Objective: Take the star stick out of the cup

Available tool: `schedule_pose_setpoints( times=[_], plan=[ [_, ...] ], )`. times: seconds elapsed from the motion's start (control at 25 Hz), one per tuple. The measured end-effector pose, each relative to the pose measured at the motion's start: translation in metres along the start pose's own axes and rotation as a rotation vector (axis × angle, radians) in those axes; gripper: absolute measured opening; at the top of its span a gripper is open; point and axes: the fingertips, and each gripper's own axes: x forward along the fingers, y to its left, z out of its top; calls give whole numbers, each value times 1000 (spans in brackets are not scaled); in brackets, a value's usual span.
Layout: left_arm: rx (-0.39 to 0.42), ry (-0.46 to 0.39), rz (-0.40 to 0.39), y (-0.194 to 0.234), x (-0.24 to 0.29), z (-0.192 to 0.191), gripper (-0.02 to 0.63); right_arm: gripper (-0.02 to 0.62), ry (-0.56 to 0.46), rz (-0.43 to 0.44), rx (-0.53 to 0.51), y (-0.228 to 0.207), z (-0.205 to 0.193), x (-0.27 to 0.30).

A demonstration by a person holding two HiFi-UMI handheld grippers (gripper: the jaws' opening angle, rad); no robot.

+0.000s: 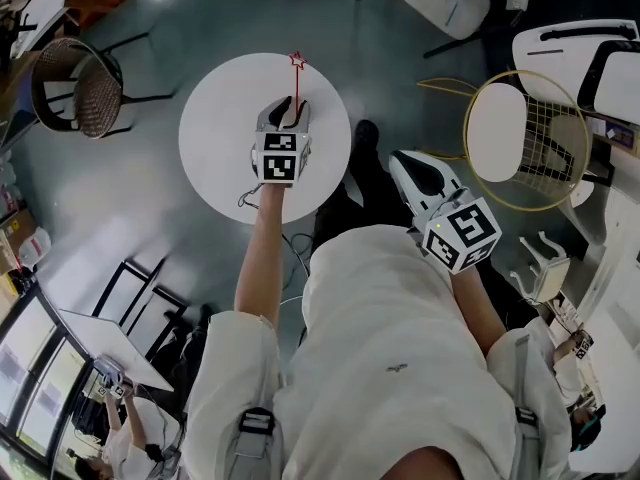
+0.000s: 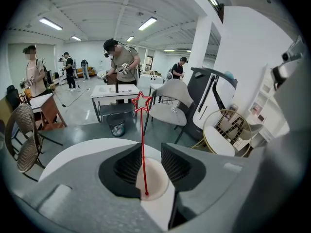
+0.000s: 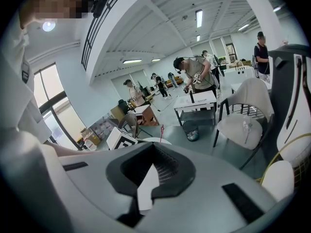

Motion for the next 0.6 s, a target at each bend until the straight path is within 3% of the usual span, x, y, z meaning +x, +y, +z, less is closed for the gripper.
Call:
schedule_pose_setpoints(
  times=[0.24,0.6],
  plan=[
    [28,32,33,9,13,-1,109,6,8,-12,1,-9,-1,-4],
    [-15,35,46,16,27,-1,109,6,14,-28,11,-19,-4,-10]
  ],
)
